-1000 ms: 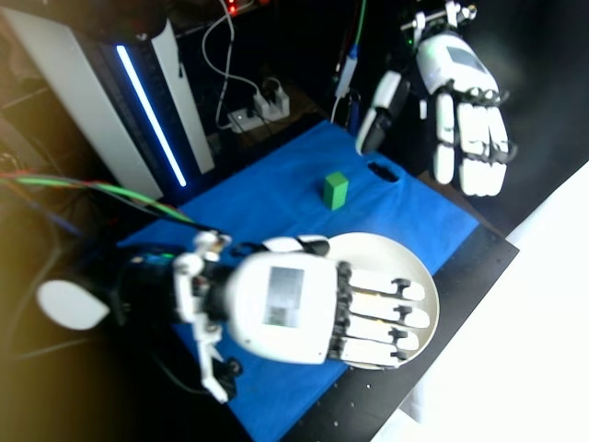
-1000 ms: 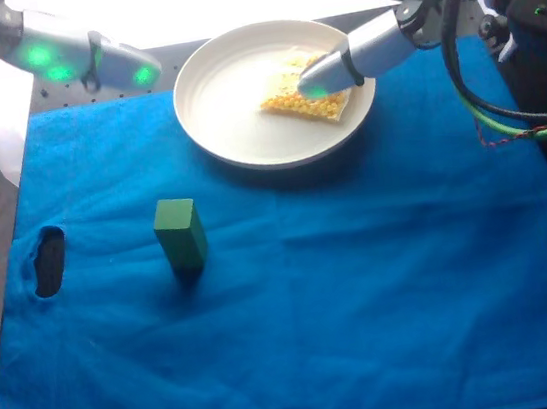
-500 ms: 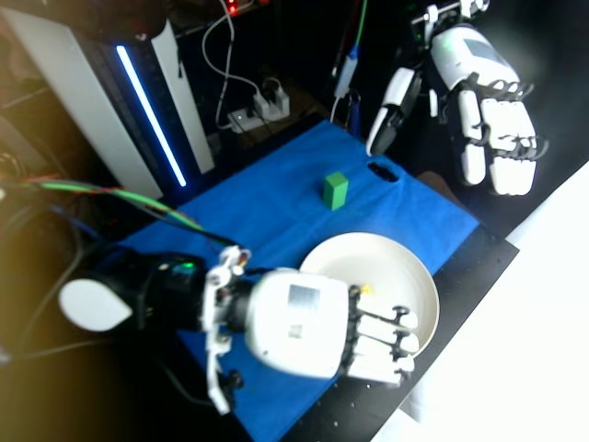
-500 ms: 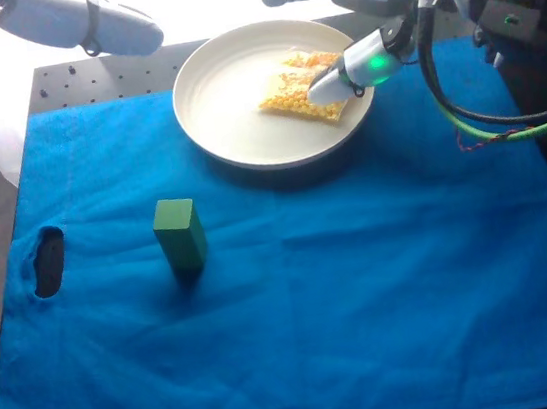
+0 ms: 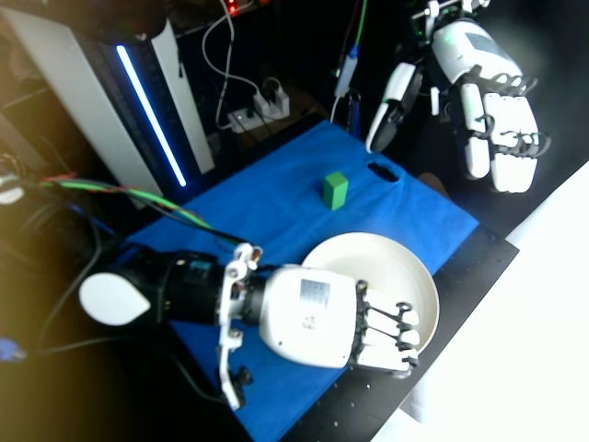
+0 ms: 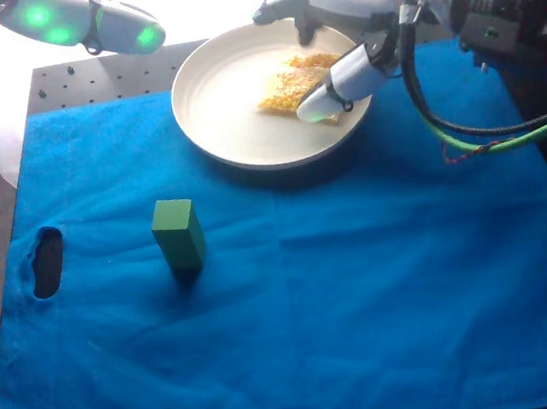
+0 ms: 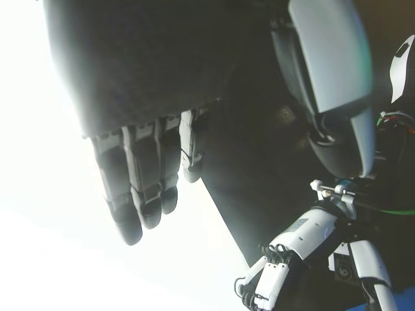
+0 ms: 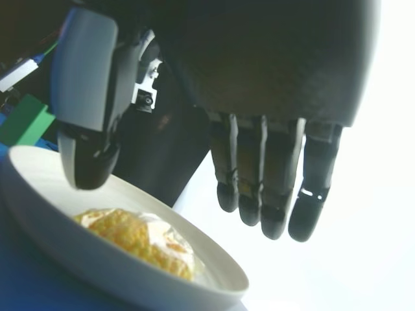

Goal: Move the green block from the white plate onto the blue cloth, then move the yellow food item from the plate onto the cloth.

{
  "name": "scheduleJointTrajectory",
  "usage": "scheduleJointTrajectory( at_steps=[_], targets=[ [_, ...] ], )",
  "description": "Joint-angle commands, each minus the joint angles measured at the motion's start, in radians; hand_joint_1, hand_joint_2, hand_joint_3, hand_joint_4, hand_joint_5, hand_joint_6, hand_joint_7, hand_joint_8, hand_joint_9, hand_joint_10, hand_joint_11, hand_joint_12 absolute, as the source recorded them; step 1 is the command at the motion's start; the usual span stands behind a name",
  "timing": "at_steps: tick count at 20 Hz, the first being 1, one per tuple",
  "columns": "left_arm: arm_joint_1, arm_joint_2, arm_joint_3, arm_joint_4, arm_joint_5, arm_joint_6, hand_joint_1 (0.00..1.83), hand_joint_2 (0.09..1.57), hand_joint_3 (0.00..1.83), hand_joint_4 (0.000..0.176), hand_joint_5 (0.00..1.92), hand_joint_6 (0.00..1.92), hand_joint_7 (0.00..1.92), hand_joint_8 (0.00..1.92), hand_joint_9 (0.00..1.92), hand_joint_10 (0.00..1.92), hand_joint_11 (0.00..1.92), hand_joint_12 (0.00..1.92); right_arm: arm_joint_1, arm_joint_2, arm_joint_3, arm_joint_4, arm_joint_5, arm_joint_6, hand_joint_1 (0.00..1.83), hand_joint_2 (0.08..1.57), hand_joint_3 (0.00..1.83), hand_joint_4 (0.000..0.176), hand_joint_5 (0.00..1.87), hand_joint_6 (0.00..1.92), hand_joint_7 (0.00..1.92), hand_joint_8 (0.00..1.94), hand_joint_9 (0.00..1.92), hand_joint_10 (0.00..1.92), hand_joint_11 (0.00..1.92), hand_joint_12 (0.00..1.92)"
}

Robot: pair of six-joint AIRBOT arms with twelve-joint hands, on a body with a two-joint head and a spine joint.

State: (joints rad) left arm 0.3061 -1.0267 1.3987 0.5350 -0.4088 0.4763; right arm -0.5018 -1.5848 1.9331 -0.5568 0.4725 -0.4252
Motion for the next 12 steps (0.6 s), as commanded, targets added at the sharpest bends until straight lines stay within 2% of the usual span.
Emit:
scheduleJointTrajectory(
  at_steps=[1,2,3,4,5,7,8,9,10,11,12],
  targets=[
    [-0.017,-0.004,-0.004,-0.025,-0.104,-0.002,0.70,0.85,0.01,0.176,0.11,0.00,0.24,0.00,0.28,0.00,0.18,0.41,0.014,-0.003,0.006,0.033,0.089,-0.001,0.66,0.84,0.00,0.000,0.35,0.00,0.74,0.97,0.66,1.47,0.56,1.92],
    [-0.017,-0.004,-0.004,-0.025,-0.106,-0.002,0.70,0.85,0.00,0.176,0.12,0.00,0.25,0.00,0.28,0.00,0.17,0.41,0.014,-0.006,0.007,0.030,0.088,-0.001,0.68,0.87,0.00,0.000,0.35,0.00,0.67,0.62,0.54,1.14,0.33,1.84],
    [-0.017,-0.004,-0.004,-0.025,-0.106,-0.002,0.70,0.85,0.00,0.176,0.11,0.00,0.26,0.01,0.29,0.00,0.17,0.40,0.014,-0.009,0.008,0.028,0.087,-0.001,0.68,0.85,0.00,0.004,0.35,0.00,0.71,0.27,0.54,0.74,0.22,1.67],
    [-0.017,-0.004,-0.004,-0.025,-0.107,-0.002,0.68,0.85,0.01,0.176,0.10,0.00,0.25,0.00,0.28,0.00,0.16,0.40,0.014,-0.013,0.010,0.025,0.085,-0.001,0.71,0.85,0.00,0.000,0.37,0.00,0.87,0.23,0.65,0.86,0.38,1.71],
    [-0.017,-0.004,-0.004,-0.025,-0.108,-0.002,0.68,0.85,0.00,0.176,0.10,0.00,0.25,0.00,0.28,0.00,0.16,0.40,0.013,-0.016,0.011,0.024,0.084,-0.001,0.72,0.84,0.00,0.000,0.39,0.00,0.93,0.19,0.68,0.90,0.42,1.70],
    [-0.017,-0.004,-0.005,-0.025,-0.110,-0.002,0.68,0.84,0.00,0.176,0.10,0.00,0.25,0.00,0.28,0.00,0.18,0.41,0.013,-0.019,0.012,0.022,0.082,-0.001,0.76,0.82,0.00,0.000,0.44,0.00,1.01,0.23,0.69,1.19,0.50,1.83],
    [-0.017,-0.004,-0.006,-0.025,-0.113,-0.002,0.70,0.84,0.00,0.176,0.11,0.00,0.25,0.00,0.28,0.00,0.17,0.41,0.013,-0.019,0.012,0.021,0.081,-0.001,0.83,0.82,0.00,0.000,0.51,0.01,0.90,0.13,0.64,0.96,0.42,1.68],
    [-0.016,-0.005,-0.007,-0.026,-0.115,-0.002,0.71,0.85,0.00,0.176,0.10,0.00,0.24,0.00,0.27,0.00,0.17,0.41,0.013,-0.019,0.012,0.021,0.080,-0.001,0.90,0.85,0.00,0.000,0.56,0.00,0.79,0.04,0.64,0.60,0.32,1.46],
    [-0.016,-0.005,-0.007,-0.026,-0.116,-0.002,0.70,0.86,0.01,0.176,0.10,0.00,0.24,0.00,0.27,0.00,0.16,0.41,0.013,-0.019,0.012,0.021,0.079,-0.001,0.95,0.86,0.00,0.000,0.59,0.00,0.72,0.01,0.66,0.33,0.30,1.30],
    [-0.016,-0.005,-0.008,-0.026,-0.117,-0.002,0.69,0.86,0.00,0.176,0.09,0.00,0.24,0.00,0.26,0.00,0.15,0.40,0.013,-0.019,0.012,0.021,0.078,-0.001,1.00,0.87,0.00,0.000,0.62,0.00,0.66,0.00,0.63,0.14,0.27,1.15],
    [-0.016,-0.005,-0.009,-0.026,-0.118,-0.002,0.71,0.87,0.01,0.176,0.09,0.00,0.23,0.00,0.25,0.00,0.13,0.39,0.013,-0.019,0.012,0.022,0.076,-0.001,1.03,0.86,0.00,0.000,0.64,0.00,0.64,0.00,0.62,0.06,0.25,1.08]
  ],
)
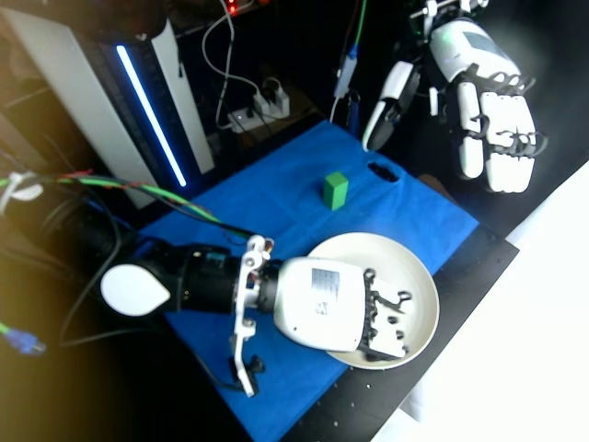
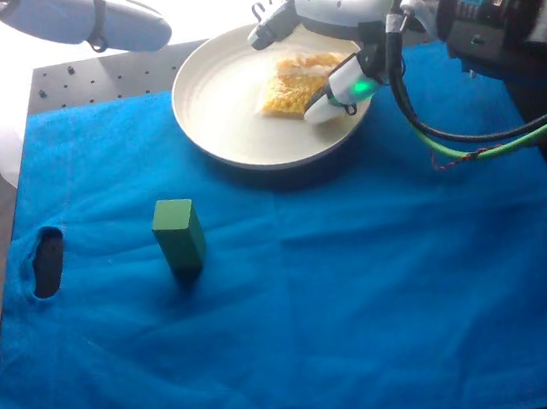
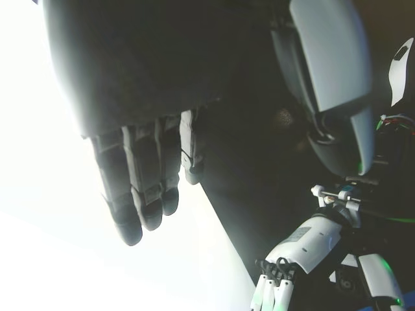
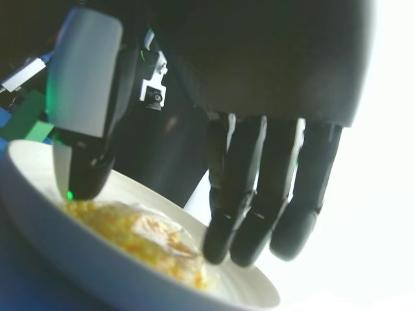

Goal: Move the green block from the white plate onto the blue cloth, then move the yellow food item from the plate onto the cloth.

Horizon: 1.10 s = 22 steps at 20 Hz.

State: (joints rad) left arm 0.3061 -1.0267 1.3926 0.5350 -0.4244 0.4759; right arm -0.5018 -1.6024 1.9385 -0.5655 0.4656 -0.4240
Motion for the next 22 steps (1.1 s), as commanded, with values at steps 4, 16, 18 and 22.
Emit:
scheduleJointTrajectory(
  at_steps=[4,16,18,22],
  targets=[
    [-0.016,-0.005,-0.005,-0.027,-0.109,-0.002,0.71,0.87,0.00,0.176,0.11,0.01,0.24,0.00,0.27,0.01,0.15,0.39,0.013,-0.001,0.007,0.030,0.076,-0.002,1.15,0.88,0.00,0.000,0.77,0.00,0.76,0.01,0.69,0.02,0.20,1.21],
    [0.004,-0.005,0.001,-0.045,-0.110,-0.003,0.71,0.86,0.00,0.176,0.12,0.00,0.23,0.00,0.26,0.00,0.17,0.37,0.013,-0.001,0.006,0.031,0.128,-0.002,1.40,1.01,0.00,0.000,1.14,0.56,1.30,0.36,1.25,0.77,1.04,0.95],
    [0.009,-0.005,0.003,-0.046,-0.099,-0.003,0.72,0.85,0.00,0.176,0.13,0.01,0.24,0.01,0.25,0.00,0.15,0.36,0.014,0.009,0.001,0.051,0.195,-0.002,1.40,1.02,0.00,0.000,1.16,0.51,1.23,0.45,1.20,0.91,1.04,1.17],
    [0.020,-0.005,0.007,-0.056,-0.089,-0.003,0.73,0.82,0.00,0.176,0.12,0.00,0.25,0.01,0.26,0.00,0.15,0.35,0.039,0.072,-0.081,0.070,0.296,-0.002,1.26,1.06,0.00,0.000,1.05,0.76,1.19,0.76,1.23,0.48,0.85,1.26]
  ],
)
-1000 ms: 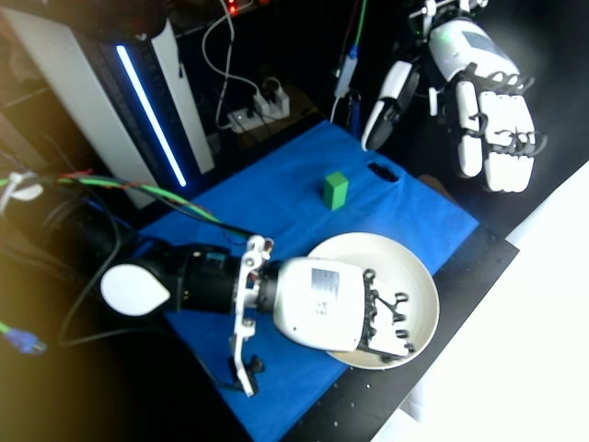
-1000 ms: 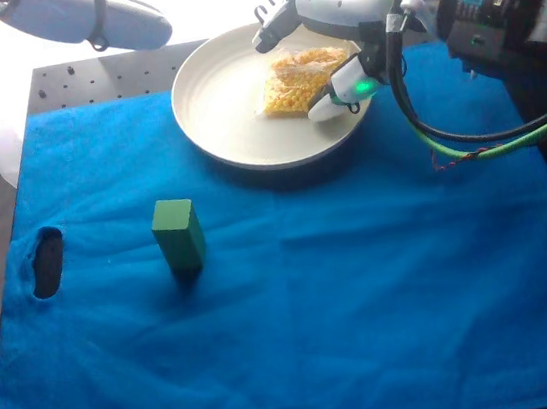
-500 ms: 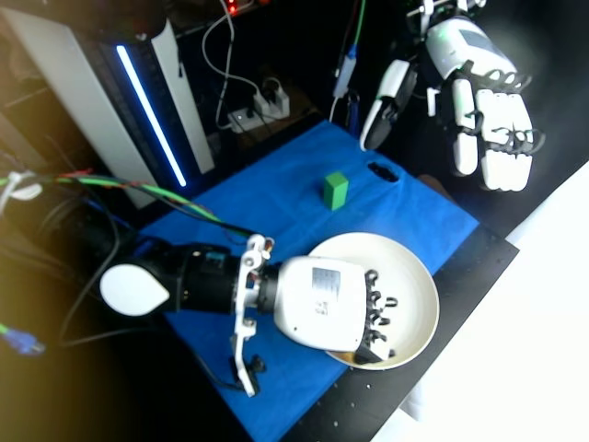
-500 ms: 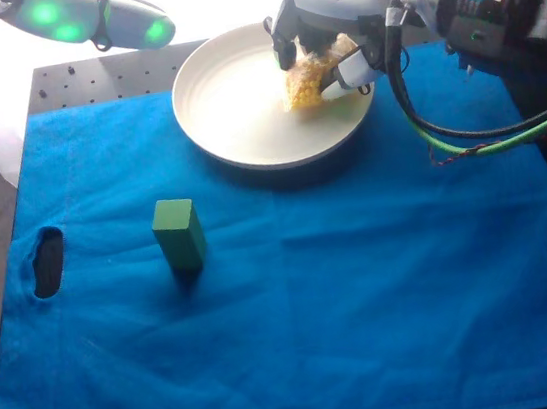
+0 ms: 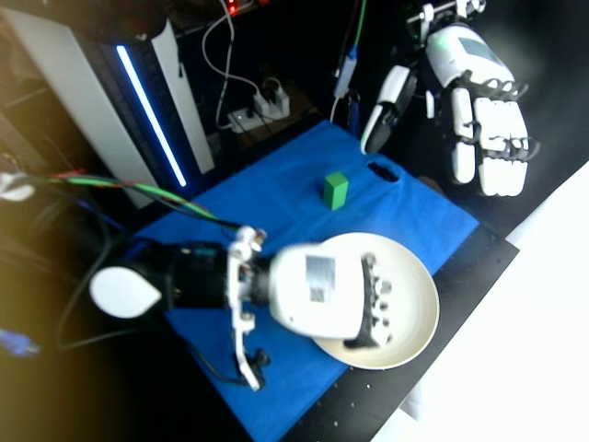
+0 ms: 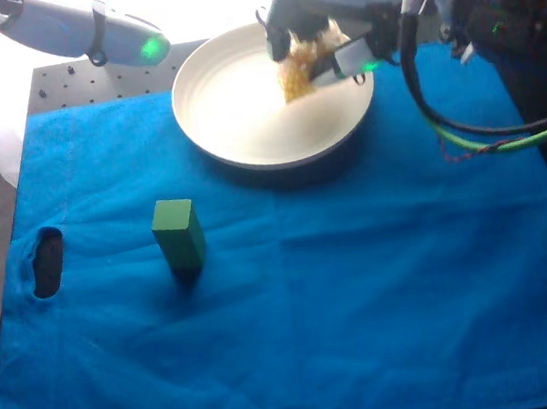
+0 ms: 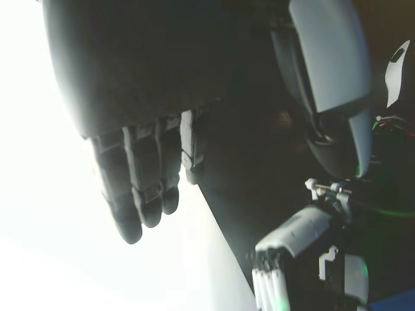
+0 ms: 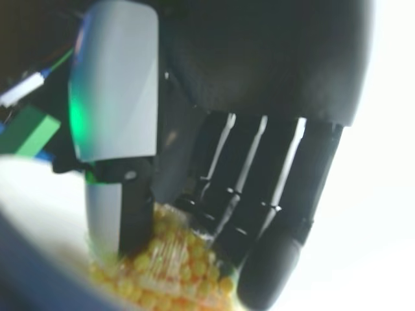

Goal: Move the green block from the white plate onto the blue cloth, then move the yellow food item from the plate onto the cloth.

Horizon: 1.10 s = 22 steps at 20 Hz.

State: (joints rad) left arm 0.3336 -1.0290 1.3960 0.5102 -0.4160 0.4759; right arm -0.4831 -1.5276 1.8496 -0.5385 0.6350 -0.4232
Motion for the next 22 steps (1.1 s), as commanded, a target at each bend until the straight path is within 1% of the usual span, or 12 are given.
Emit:
scheduleJointTrajectory(
  at_steps=[1,2,4,7,8,10,13,14,16,18,19,22],
  targets=[
    [-0.005,-0.002,0.005,-0.034,-0.097,-0.003,0.76,0.82,0.00,0.176,0.13,0.01,0.26,0.01,0.26,0.00,0.15,0.35,0.026,0.013,-0.013,0.043,0.142,-0.003,1.26,1.06,0.00,0.000,1.06,0.76,1.18,0.77,1.24,0.42,0.87,1.21],
    [-0.002,-0.002,0.005,-0.038,-0.096,-0.003,0.77,0.83,0.00,0.176,0.13,0.01,0.26,0.01,0.25,0.00,0.14,0.34,0.031,0.024,-0.030,0.043,0.158,-0.003,1.27,1.06,0.00,0.000,1.07,0.73,1.18,0.77,1.26,0.37,0.90,1.16],
    [0.004,-0.002,0.005,-0.043,-0.095,-0.003,0.79,0.83,0.00,0.176,0.14,0.00,0.27,0.00,0.26,0.00,0.17,0.29,0.033,0.052,-0.067,0.042,0.196,-0.003,1.39,1.03,0.00,0.000,1.10,0.62,1.22,0.53,1.15,0.94,0.93,1.14],
    [0.007,-0.001,0.005,-0.049,-0.093,-0.003,0.84,0.85,0.01,0.171,0.14,0.00,0.27,0.00,0.26,0.00,0.18,0.30,0.033,0.142,-0.170,0.029,0.242,-0.003,1.39,1.06,0.00,0.000,1.06,0.72,1.14,0.68,1.05,1.08,0.92,1.16],
    [0.008,-0.001,0.005,-0.052,-0.093,-0.003,0.84,0.85,0.01,0.164,0.14,0.00,0.26,0.00,0.25,0.00,0.15,0.29,0.032,0.171,-0.202,0.016,0.256,-0.003,1.27,1.07,0.00,0.000,1.05,0.79,1.11,0.81,1.02,0.74,0.86,1.19],
    [0.019,0.001,0.005,-0.064,-0.094,-0.003,0.88,0.88,0.00,0.173,0.14,0.00,0.28,0.00,0.25,0.00,0.13,0.35,0.032,0.237,-0.271,-0.015,0.279,-0.003,1.23,1.10,0.00,0.009,1.04,0.84,0.98,1.04,0.99,0.60,0.73,1.32],
    [0.027,0.002,0.003,-0.070,-0.097,-0.003,0.72,0.89,0.00,0.176,0.11,0.00,0.22,0.00,0.23,0.00,0.01,0.56,0.031,0.301,-0.353,-0.081,0.300,-0.003,1.25,1.07,0.00,0.000,1.05,0.82,1.14,0.78,1.16,0.46,0.95,1.12],
    [0.029,0.003,0.002,-0.073,-0.100,-0.003,0.74,0.90,0.00,0.176,0.11,0.00,0.21,0.00,0.22,0.00,0.00,0.56,0.029,0.320,-0.382,-0.118,0.301,-0.003,1.36,1.06,0.00,0.000,1.05,0.73,1.15,0.69,1.08,0.96,0.93,1.13],
    [0.037,0.004,0.001,-0.080,-0.106,-0.003,0.74,0.88,0.00,0.176,0.11,0.00,0.21,0.00,0.23,0.00,0.00,0.57,0.016,0.347,-0.432,-0.175,0.303,-0.003,1.29,1.05,0.00,0.000,1.10,0.59,1.16,0.89,1.10,0.99,0.94,1.40],
    [0.042,0.004,0.000,-0.082,-0.107,-0.003,0.71,0.87,0.00,0.176,0.11,0.00,0.22,0.01,0.24,0.00,0.05,0.61,-0.006,0.374,-0.486,-0.239,0.308,-0.003,1.38,1.03,0.00,0.000,1.04,0.67,1.24,0.61,1.16,0.86,0.99,1.09],
    [0.044,0.005,0.000,-0.082,-0.108,-0.003,0.69,0.87,0.00,0.176,0.11,0.00,0.24,0.01,0.26,0.01,0.05,0.61,-0.018,0.379,-0.504,-0.262,0.308,-0.003,1.31,1.03,0.00,0.000,1.04,0.77,1.37,0.39,1.28,0.49,1.07,0.99],
    [0.051,0.005,-0.002,-0.087,-0.111,-0.003,0.70,0.80,0.00,0.176,0.11,0.00,0.25,0.01,0.28,0.01,0.03,0.63,-0.063,0.369,-0.520,-0.277,0.309,-0.003,1.40,1.01,0.00,0.000,1.09,0.76,1.36,0.20,1.19,0.81,1.01,0.89]
  ],
)
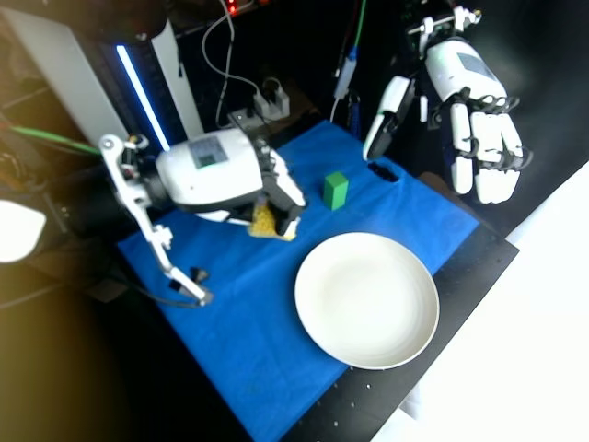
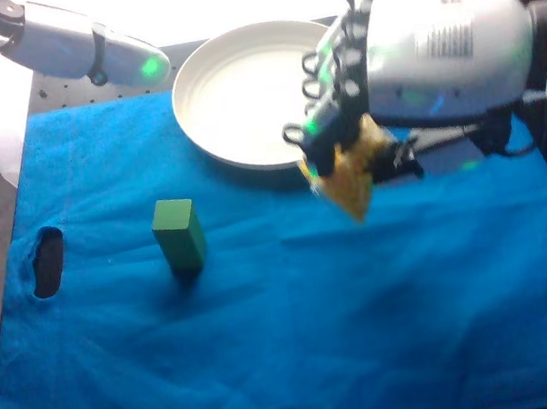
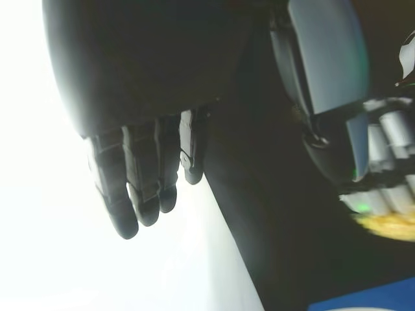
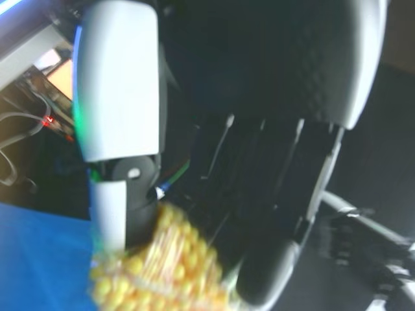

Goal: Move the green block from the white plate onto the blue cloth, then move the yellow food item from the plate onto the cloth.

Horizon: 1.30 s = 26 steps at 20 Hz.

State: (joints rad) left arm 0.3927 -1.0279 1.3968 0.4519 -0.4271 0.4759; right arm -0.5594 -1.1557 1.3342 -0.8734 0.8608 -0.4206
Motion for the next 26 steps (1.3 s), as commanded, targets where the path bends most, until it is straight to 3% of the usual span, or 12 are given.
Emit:
scheduleJointTrajectory(
  at_steps=[1,5,8,9,11,12,13,16,18,19,20,26],
  targets=[
    [-0.006,0.004,-0.003,-0.030,-0.100,-0.003,0.69,0.79,0.00,0.176,0.11,0.00,0.26,0.01,0.29,0.01,0.04,0.64,0.002,-0.008,-0.003,0.058,0.083,-0.005,1.40,1.01,0.00,0.000,1.10,0.76,1.36,0.16,1.18,0.83,0.99,0.92],
    [0.001,0.003,-0.003,-0.032,-0.101,-0.003,0.73,0.77,0.00,0.176,0.12,0.00,0.26,0.00,0.28,0.00,0.01,0.64,-0.029,-0.036,0.016,0.059,0.082,-0.005,1.40,1.02,0.00,0.000,1.09,0.71,1.33,0.26,1.16,0.89,0.89,1.14],
    [0.006,0.002,-0.004,-0.033,-0.100,-0.003,0.73,0.76,0.00,0.176,0.12,0.00,0.28,0.00,0.29,0.00,0.01,0.70,-0.033,-0.036,0.018,0.059,0.080,-0.005,1.39,1.05,0.00,0.000,0.94,0.85,1.16,0.64,1.13,0.97,0.86,1.20],
    [0.007,0.002,-0.004,-0.033,-0.101,-0.003,0.72,0.78,0.00,0.176,0.10,0.00,0.28,0.00,0.29,0.00,0.00,0.65,-0.033,-0.033,0.018,0.061,0.080,-0.005,1.25,0.99,0.00,0.000,0.82,0.34,0.92,0.31,0.92,0.67,0.70,1.22],
    [0.010,0.002,-0.004,-0.035,-0.102,-0.003,0.72,0.78,0.00,0.176,0.10,0.00,0.28,0.00,0.28,0.00,0.00,0.61,-0.033,-0.029,0.019,0.070,0.080,-0.005,1.07,0.92,0.00,0.000,0.67,0.02,0.71,0.02,0.72,0.24,0.40,1.18],
    [0.012,0.002,-0.004,-0.038,-0.104,-0.003,0.71,0.77,0.00,0.176,0.10,0.00,0.29,0.01,0.28,0.00,0.00,0.60,-0.033,-0.029,0.021,0.071,0.080,-0.005,0.99,0.89,0.00,0.025,0.55,0.00,0.63,0.00,0.67,0.13,0.27,1.18],
    [0.019,0.001,-0.004,-0.045,-0.110,-0.002,0.71,0.77,0.00,0.176,0.11,0.00,0.30,0.00,0.28,0.00,0.00,0.63,-0.033,-0.026,0.024,0.075,0.079,-0.005,0.91,0.86,0.00,0.076,0.38,0.00,0.48,0.00,0.53,0.05,0.12,1.13],
    [0.029,0.002,-0.004,-0.060,-0.118,-0.002,0.69,0.77,0.00,0.167,0.11,0.00,0.31,0.00,0.29,0.00,0.01,0.65,-0.034,-0.001,0.022,0.121,0.082,-0.005,0.75,0.75,0.00,0.127,0.02,0.00,0.11,0.01,0.17,0.01,0.00,0.67],
    [0.040,0.007,-0.005,-0.077,-0.136,-0.002,0.71,0.77,0.00,0.174,0.12,0.01,0.30,0.00,0.29,0.00,0.00,0.65,-0.034,0.027,0.018,0.182,0.095,-0.005,0.67,0.69,0.00,0.168,0.00,0.00,0.01,0.00,0.05,0.00,0.00,0.45],
    [0.045,0.009,-0.006,-0.086,-0.146,-0.002,0.71,0.79,0.01,0.165,0.12,0.01,0.30,0.00,0.30,0.01,0.00,0.65,-0.034,0.040,0.018,0.221,0.105,-0.005,0.65,0.68,0.00,0.174,0.00,0.00,0.00,0.00,0.01,0.00,0.00,0.44],
    [0.048,0.011,-0.007,-0.092,-0.154,-0.001,0.71,0.82,0.02,0.163,0.12,0.00,0.25,0.00,0.27,0.00,0.00,0.65,-0.033,0.050,0.018,0.257,0.111,-0.005,0.67,0.69,0.00,0.173,0.00,0.00,0.00,0.00,0.00,0.00,0.00,0.70],
    [0.076,0.033,-0.034,-0.163,-0.223,0.036,0.63,0.88,0.00,0.176,0.10,0.00,0.22,0.00,0.22,0.00,0.00,0.71,-0.033,0.058,0.059,0.436,0.148,-0.005,0.63,0.68,0.00,0.176,0.00,0.00,0.00,0.00,0.00,0.00,0.00,0.69]
  ],
)
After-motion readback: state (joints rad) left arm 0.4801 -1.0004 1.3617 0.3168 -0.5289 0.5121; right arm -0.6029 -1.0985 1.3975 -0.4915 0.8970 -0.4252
